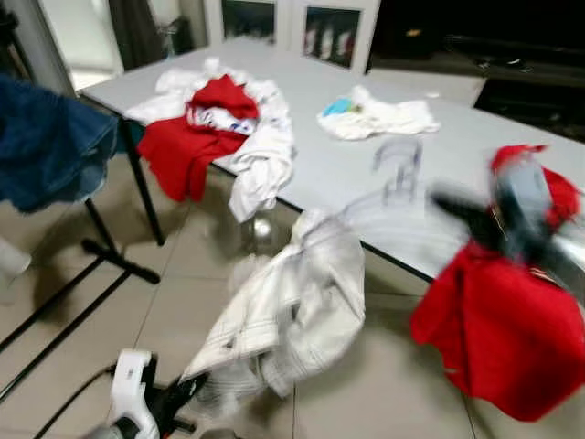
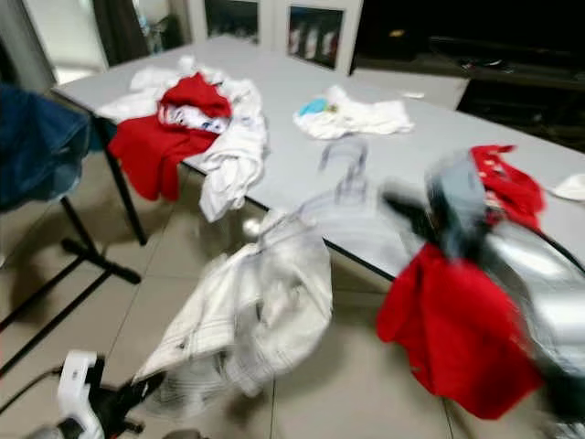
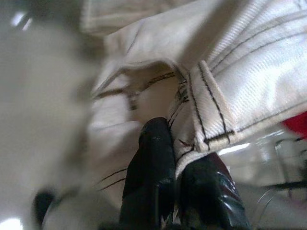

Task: Hang hanger

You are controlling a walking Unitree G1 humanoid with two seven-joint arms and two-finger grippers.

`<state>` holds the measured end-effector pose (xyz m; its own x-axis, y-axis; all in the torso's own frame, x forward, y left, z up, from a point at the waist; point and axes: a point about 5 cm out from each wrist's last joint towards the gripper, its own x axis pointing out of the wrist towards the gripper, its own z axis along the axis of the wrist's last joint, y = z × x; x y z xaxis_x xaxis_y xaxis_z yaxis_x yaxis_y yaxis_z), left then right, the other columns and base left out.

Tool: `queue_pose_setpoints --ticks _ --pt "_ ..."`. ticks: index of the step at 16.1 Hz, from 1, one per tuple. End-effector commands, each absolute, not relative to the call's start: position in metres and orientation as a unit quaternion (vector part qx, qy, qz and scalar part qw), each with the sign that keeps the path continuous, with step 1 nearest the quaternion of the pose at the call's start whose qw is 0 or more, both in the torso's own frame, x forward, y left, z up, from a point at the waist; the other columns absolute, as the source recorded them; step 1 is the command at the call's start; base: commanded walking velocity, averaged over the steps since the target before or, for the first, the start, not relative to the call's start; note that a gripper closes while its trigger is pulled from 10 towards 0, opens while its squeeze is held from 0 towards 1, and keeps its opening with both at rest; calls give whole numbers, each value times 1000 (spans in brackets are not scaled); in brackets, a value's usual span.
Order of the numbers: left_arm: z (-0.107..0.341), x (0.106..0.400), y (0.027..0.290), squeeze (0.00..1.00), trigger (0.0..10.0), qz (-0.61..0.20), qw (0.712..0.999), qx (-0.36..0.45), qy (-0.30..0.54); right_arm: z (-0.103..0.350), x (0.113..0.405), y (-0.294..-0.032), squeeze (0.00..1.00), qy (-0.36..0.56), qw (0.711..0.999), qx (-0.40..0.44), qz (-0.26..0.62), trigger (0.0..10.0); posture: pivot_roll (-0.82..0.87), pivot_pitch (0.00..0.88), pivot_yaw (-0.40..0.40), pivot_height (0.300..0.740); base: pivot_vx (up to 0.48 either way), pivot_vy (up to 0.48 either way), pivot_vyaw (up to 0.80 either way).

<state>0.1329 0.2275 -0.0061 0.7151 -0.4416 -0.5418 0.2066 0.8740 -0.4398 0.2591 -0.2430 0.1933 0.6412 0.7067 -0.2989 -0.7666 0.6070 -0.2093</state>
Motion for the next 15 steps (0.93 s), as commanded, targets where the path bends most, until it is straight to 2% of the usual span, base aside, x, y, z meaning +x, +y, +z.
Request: queue_pose_setpoints --ticks 1,2,4,6,7,10,11,15 --pt "-14 121 240 0 10000 -147 905 -160 366 211 242 -238 0 73 847 -191 490 10000 51 0 -48 740 0 0 0" --pt "-13 122 240 0 10000 -147 905 -160 365 210 235 -240 0 91 829 -203 513 10000 51 0 -50 740 0 0 0" --pt "-13 125 239 0 10000 -148 907 -159 360 213 236 -256 0 121 818 -240 508 10000 49 0 -52 740 0 0 0" --pt "-14 126 239 0 10000 -149 908 -158 359 215 237 -261 0 129 815 -250 506 10000 42 0 -52 740 0 0 0" --pt "-14 128 238 0 10000 -152 909 -155 356 221 239 -271 0 141 815 -270 494 10000 42 0 -52 740 0 0 0" --pt "-14 133 238 0 10000 -153 912 -151 350 218 232 -279 0 179 781 -307 513 10000 42 0 -52 740 0 0 0" --pt "-8 143 240 0 10000 -153 920 -138 333 208 230 -273 0 199 758 -328 528 10000 47 0 -57 740 0 0 0" --pt "10 172 244 0 10000 -147 940 -126 282 182 221 -237 0 193 712 -330 588 10000 55 0 -59 740 0 0 0"
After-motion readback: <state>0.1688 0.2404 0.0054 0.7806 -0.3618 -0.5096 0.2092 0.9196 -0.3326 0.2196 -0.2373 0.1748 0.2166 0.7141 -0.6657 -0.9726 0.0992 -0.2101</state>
